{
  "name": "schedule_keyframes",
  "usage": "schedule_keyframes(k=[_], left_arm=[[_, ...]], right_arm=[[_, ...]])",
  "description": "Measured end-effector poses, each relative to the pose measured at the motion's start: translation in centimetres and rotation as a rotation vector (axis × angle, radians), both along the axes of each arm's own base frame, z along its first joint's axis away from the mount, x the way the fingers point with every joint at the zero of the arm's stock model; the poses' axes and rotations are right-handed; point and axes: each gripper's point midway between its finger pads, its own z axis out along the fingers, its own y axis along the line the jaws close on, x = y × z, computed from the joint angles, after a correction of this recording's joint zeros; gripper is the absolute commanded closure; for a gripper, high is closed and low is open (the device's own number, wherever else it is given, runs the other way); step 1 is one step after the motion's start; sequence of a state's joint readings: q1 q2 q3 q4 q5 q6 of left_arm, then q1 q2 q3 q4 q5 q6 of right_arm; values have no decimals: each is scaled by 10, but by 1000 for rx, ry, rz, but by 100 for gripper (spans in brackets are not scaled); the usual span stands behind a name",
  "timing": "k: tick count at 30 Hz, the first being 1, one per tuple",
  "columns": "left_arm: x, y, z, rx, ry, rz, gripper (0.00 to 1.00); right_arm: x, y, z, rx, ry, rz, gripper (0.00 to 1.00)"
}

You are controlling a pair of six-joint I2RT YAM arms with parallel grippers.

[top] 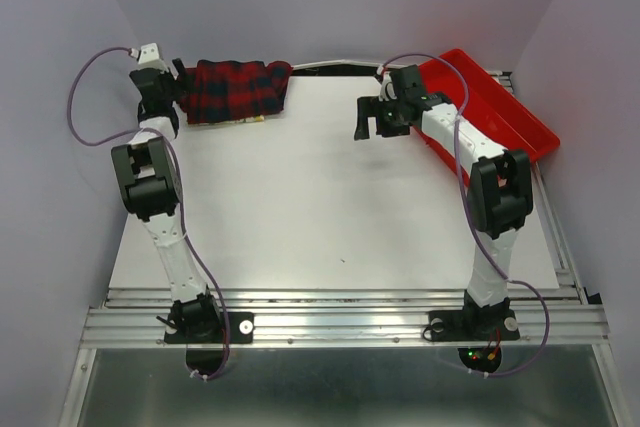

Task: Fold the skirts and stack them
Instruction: Neatly place the folded skirt to the corner

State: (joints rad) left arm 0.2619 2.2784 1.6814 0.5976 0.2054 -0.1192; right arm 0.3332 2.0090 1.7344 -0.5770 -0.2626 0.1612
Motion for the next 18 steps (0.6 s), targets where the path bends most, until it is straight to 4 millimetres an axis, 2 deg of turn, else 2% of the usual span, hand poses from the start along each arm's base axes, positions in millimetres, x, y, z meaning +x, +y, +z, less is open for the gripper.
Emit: schedule_keyframes(k=[5,9,11,13,16,18], left_arm=[[-30,38,35,195,97,267,2],[-60,49,74,286,151,382,2],[-73,42,84,318,199,349,2],[-90,27,96,347,233,255,2],[-131,-4,104,367,290,112,2],[-160,-26,116,377,305,36,2]], right_arm=[[1,-1,0,-8,-6,4,0],[1,-5,4,-28,-27,8,0],[-6,-11,9,-40,-39,11,0],[-18,-22,21,-51,-60,10,0],[-38,-45,41,-59,-103,-16,0],[-52,-66,51,-59,-127,-48,0]])
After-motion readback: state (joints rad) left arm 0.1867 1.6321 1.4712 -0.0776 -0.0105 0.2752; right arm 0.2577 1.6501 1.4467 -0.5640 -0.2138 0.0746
